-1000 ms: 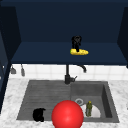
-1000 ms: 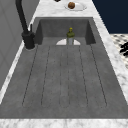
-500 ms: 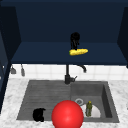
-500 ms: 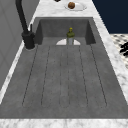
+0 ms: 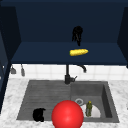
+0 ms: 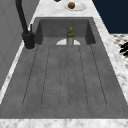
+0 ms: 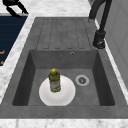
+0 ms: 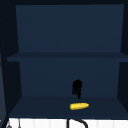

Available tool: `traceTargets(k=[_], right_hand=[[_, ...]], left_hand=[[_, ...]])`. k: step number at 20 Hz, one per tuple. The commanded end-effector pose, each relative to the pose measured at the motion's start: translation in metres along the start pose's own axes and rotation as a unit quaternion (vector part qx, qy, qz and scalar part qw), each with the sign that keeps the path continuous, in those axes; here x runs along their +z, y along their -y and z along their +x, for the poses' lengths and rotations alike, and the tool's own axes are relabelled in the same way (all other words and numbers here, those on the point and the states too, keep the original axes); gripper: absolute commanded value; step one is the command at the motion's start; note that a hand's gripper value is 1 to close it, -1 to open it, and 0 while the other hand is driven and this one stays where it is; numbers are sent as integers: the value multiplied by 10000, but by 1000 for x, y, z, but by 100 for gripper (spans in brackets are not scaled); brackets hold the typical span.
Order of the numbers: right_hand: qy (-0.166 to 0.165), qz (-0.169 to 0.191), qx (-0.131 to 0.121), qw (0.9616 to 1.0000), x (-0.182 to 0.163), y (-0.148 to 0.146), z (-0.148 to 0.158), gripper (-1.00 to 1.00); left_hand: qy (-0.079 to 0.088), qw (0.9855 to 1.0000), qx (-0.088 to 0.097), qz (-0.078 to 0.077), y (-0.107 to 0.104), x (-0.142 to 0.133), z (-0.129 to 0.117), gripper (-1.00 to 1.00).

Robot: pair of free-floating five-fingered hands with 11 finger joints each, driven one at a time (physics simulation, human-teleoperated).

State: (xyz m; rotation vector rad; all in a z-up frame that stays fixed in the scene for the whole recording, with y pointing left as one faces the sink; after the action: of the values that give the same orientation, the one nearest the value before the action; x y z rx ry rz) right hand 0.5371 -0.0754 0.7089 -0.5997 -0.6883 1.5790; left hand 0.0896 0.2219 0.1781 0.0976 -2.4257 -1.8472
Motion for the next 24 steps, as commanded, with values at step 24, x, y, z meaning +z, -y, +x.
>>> traceTargets(k=[24], right_hand=[[-148,-1822,328,9826,157,-90,-6,-100]], left_hand=[[0,10000,0,0,0,0,0,0]])
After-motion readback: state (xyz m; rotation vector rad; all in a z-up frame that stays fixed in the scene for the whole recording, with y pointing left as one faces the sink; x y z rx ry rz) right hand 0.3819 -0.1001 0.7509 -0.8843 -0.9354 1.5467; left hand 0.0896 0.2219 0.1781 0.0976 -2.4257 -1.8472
